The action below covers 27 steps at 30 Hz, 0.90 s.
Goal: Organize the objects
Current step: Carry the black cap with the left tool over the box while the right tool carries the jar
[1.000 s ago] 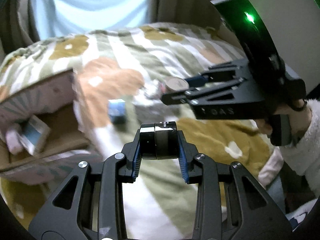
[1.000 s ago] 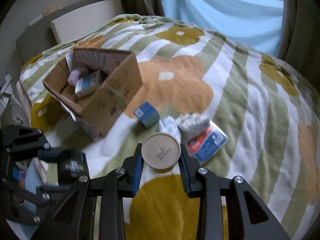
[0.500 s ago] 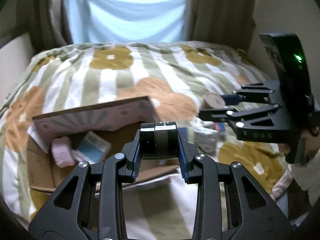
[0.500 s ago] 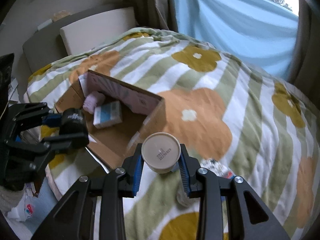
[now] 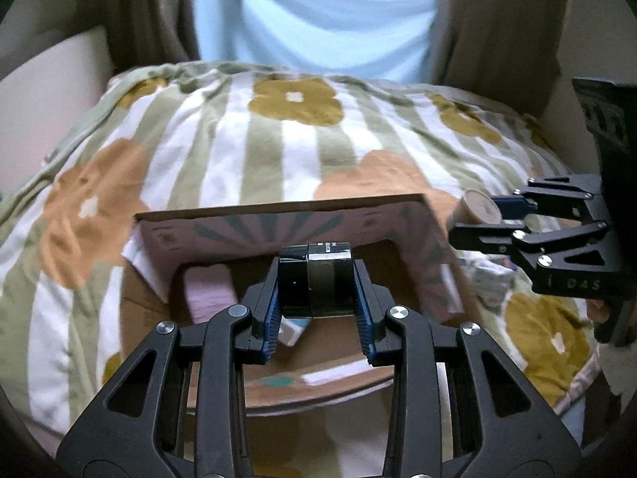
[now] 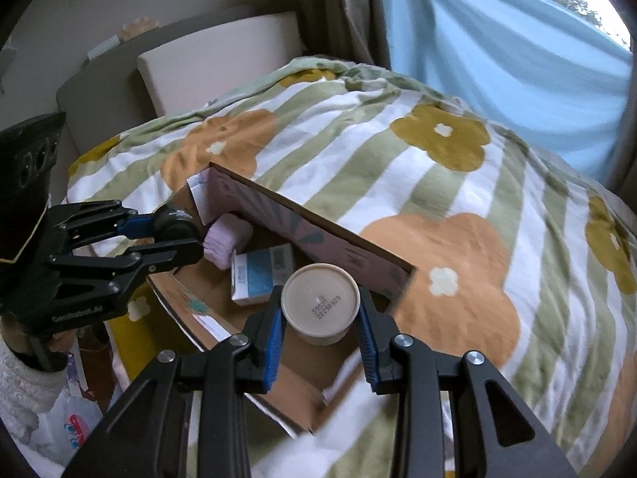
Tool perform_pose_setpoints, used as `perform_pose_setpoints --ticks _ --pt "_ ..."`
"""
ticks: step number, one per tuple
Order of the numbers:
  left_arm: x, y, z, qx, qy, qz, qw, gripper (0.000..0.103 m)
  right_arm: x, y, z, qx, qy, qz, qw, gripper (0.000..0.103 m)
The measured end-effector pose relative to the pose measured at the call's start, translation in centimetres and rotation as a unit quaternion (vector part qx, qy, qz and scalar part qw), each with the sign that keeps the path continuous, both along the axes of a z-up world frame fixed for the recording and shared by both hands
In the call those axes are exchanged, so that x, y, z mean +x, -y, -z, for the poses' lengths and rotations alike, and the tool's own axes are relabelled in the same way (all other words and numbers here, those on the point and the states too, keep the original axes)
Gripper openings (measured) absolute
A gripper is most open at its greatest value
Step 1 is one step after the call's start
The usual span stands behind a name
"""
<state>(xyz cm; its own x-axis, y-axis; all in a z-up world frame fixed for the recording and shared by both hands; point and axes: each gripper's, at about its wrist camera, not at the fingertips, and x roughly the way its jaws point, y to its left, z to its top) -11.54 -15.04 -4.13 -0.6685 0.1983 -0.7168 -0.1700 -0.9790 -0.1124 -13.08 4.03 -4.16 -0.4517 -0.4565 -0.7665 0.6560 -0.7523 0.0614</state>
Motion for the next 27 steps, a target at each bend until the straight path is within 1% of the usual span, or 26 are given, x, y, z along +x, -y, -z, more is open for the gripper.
perform_pose_setpoints --ticks 5,12,15,18,22,27 --pt "-1.4 2.7 1.6 -0.004 0.013 -0.016 0.9998 0.029 -1.3 2.6 1.3 0.006 0.016 -0.009 1.0 0.031" --pt "-2.9 5.8 3.7 -0.004 0.026 -0.033 0.9991 0.029 -2.6 5.7 4.0 0.023 0.043 -0.014 0.999 0.031" --pt "-3.5 6.9 4.6 0.007 0.034 -0.041 0.9986 0.029 -2.8 6.7 5.2 0.036 0.049 -0.017 0.998 0.031" --pt "-3.8 7.3 5.2 0.012 0.041 -0.042 0.9982 0.029 -2.9 7.5 6.4 0.045 0.056 -0.023 0.997 0.031" --pt "-4.0 7.0 6.0 0.002 0.05 -0.034 0.9982 0.029 -3.0 8.0 7.0 0.048 0.056 -0.027 0.997 0.031" --pt "-4.1 7.1 6.5 0.014 0.057 -0.04 0.9975 0.029 -3.1 8.0 7.6 0.057 0.063 -0.032 0.996 0.031"
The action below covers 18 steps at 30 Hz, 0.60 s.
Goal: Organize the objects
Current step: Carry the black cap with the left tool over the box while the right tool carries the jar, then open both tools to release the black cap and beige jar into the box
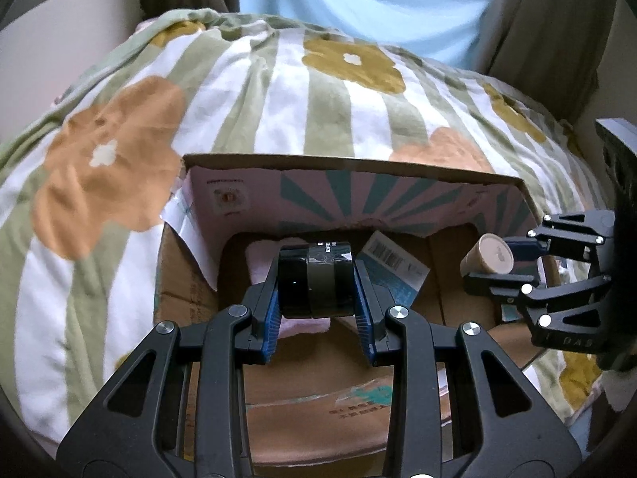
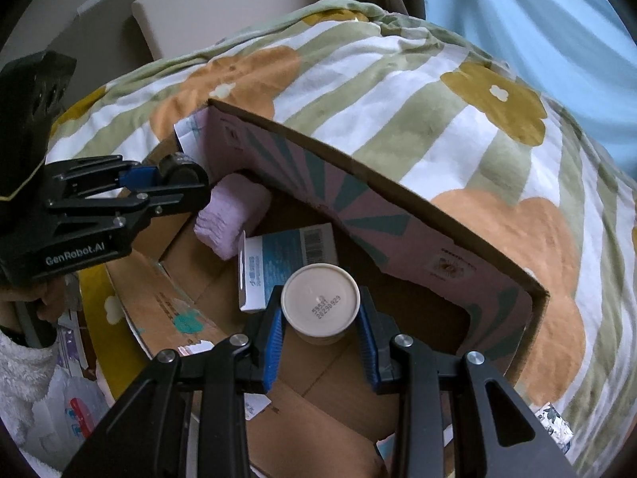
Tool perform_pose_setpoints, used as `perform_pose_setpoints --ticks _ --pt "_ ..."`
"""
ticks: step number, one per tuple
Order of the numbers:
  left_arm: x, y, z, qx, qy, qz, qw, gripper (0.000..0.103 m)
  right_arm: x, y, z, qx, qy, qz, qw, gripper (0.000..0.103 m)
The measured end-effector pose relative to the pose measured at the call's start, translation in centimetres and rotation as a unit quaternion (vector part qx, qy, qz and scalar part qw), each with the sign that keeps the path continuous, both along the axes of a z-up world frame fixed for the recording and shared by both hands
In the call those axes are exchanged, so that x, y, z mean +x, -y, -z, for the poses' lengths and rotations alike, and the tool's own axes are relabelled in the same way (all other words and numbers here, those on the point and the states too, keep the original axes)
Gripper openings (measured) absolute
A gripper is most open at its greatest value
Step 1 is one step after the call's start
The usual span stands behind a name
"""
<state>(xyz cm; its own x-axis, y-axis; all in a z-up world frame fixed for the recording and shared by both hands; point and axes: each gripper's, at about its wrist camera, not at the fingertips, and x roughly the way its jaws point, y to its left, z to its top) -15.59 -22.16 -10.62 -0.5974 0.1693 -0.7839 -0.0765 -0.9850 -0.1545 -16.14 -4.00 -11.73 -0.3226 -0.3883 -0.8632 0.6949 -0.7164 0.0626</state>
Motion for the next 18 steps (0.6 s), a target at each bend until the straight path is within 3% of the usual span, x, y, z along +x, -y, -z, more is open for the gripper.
perform_pose_setpoints --ticks 9,11,12,13,14,15,18 --pt "0.9 0.4 -0.4 0.0 0.01 -0.011 0.9999 0.03 0.7 0.3 0.6 0.003 0.023 -0.013 1.0 0.031" --pt "1.1 0.2 -0.8 -0.009 0.013 -0.008 0.9998 0.035 0.8 0.5 0.7 0.005 0.032 -0.012 0.999 0.037" --pt "1.1 0.1 -0.8 -0.015 0.016 -0.007 0.9997 0.048 0.9 0.6 0.8 0.007 0.035 -0.01 0.999 0.054" --pt "1.2 -0.2 -0.9 -0.025 0.019 -0.006 0.9995 0.08 0.9 0.7 0.9 0.008 0.038 -0.009 0.999 0.076" --pt "1.3 -0.4 -1.0 -0.035 0.019 -0.008 0.9992 0.098 1.0 0.6 0.9 0.005 0.039 -0.008 0.999 0.082" --pt "1.6 -0.6 -1.3 -0.048 0.006 -0.012 0.9988 0.103 1.1 0.6 0.9 0.0 0.04 -0.008 0.999 0.085" --pt "1.8 -1.0 -1.5 -0.05 0.003 -0.004 0.9987 0.103 1.3 0.4 0.8 -0.006 0.043 -0.001 0.999 0.091"
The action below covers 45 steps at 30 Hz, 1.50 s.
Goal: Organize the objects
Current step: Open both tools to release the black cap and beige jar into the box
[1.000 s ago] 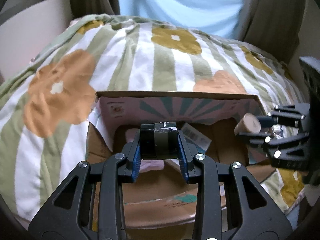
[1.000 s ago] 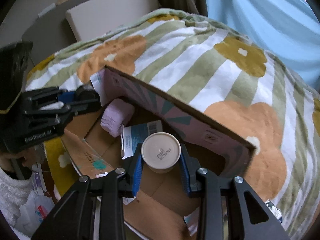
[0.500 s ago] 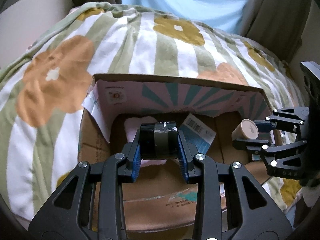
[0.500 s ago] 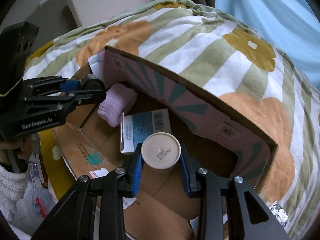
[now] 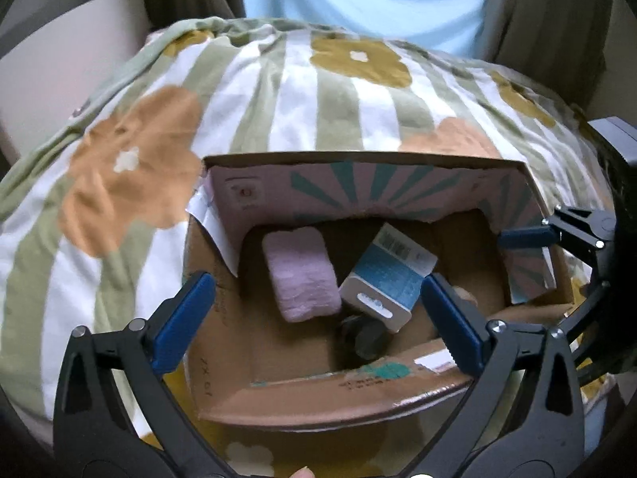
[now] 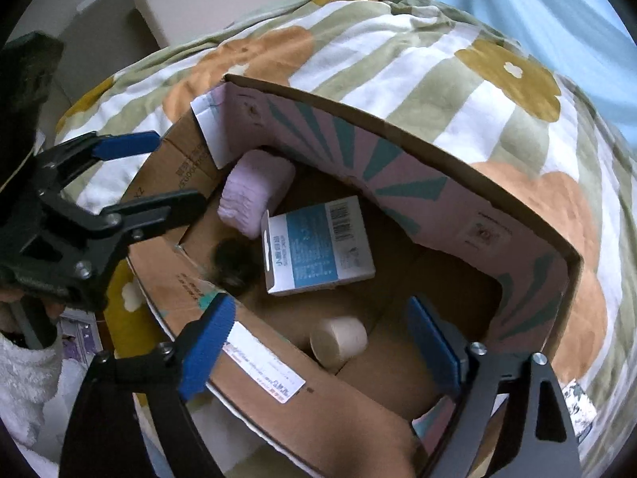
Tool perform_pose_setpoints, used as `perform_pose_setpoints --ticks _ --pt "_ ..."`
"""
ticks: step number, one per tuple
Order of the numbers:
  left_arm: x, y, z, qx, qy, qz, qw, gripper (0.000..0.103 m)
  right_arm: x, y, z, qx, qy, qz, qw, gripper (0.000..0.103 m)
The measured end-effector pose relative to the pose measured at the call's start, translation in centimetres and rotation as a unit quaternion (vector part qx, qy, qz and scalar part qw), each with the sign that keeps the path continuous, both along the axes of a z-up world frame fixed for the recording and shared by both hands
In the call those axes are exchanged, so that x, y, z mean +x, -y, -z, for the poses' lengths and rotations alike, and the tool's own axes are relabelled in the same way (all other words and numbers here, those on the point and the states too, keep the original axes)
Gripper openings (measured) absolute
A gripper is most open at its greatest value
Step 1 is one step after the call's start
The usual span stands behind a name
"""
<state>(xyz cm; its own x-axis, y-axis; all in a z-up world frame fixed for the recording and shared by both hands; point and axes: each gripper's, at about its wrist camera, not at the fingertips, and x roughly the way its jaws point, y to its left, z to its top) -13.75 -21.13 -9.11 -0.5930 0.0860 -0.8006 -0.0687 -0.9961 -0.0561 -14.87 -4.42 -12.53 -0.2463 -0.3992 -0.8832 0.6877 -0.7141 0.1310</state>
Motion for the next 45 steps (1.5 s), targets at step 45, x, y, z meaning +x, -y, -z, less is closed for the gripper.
perform_pose_setpoints --ticks 45 --pt "2.7 -2.7 -3.7 0.048 -0.019 -0.007 0.9987 0.103 2.1 -4.3 -5.1 -0.029 -0.043 0.013 0.999 0.099"
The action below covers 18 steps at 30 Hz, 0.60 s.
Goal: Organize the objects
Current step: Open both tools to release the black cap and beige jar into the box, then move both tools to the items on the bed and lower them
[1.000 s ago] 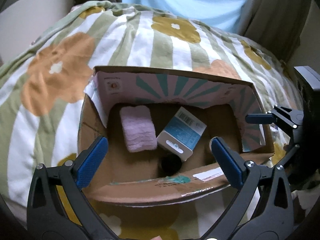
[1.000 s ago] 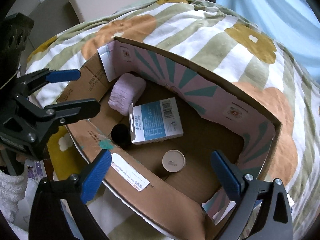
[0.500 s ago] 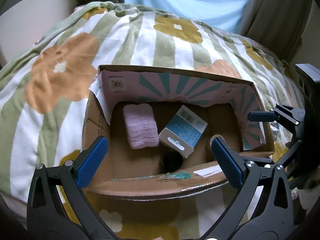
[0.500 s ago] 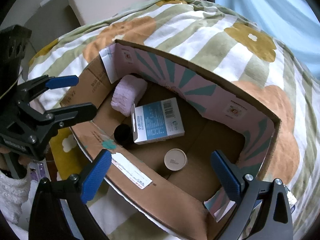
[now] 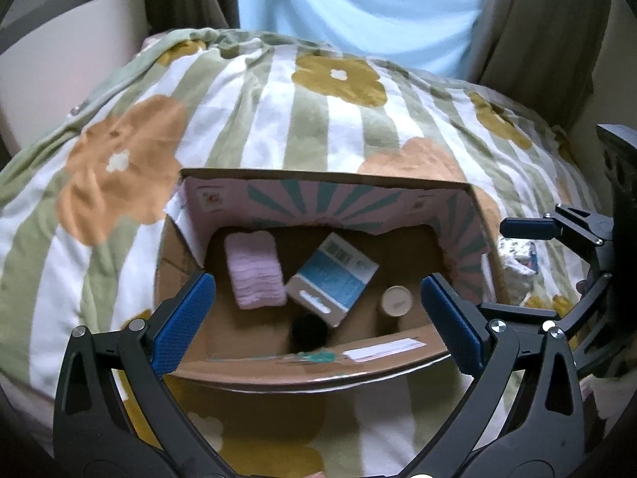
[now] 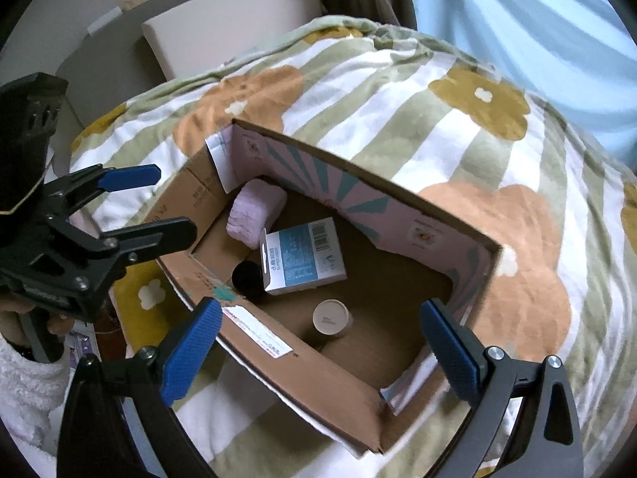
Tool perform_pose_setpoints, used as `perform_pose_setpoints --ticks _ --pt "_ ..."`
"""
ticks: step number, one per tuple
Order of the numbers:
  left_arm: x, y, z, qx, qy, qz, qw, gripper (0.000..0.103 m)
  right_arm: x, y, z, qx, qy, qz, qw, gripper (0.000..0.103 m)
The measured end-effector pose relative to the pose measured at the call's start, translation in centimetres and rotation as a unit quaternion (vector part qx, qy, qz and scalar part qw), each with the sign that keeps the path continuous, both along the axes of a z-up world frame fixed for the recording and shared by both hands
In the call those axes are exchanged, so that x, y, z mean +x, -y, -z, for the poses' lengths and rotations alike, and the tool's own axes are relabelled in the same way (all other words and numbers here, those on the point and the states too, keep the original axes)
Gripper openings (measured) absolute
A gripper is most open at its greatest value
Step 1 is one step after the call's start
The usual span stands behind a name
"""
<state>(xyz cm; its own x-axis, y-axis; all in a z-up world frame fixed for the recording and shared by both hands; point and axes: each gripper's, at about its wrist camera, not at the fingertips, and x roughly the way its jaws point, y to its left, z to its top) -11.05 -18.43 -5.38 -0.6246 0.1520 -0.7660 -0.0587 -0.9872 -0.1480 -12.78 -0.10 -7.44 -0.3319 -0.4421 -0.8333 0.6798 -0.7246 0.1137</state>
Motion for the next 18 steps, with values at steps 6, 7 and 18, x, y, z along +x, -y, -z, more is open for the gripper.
perform_pose_setpoints --ticks 6,7,18 --pt "0.6 -2.9 -1.3 0.011 -0.005 0.011 0.9999 0.103 0.7 -3.3 -2.5 -0.015 -0.026 0.008 1.0 0.099" --pt "0.8 -3.6 -1.7 0.006 -0.007 0.013 0.9999 0.103 0.7 -4.1 -3.0 -0.017 -0.033 0.013 0.999 0.099" --pt "1.6 -12.7 -5.8 -0.008 -0.056 0.052 0.997 0.103 1.7 -14.1 -7.8 -0.029 -0.108 0.069 0.991 0.099"
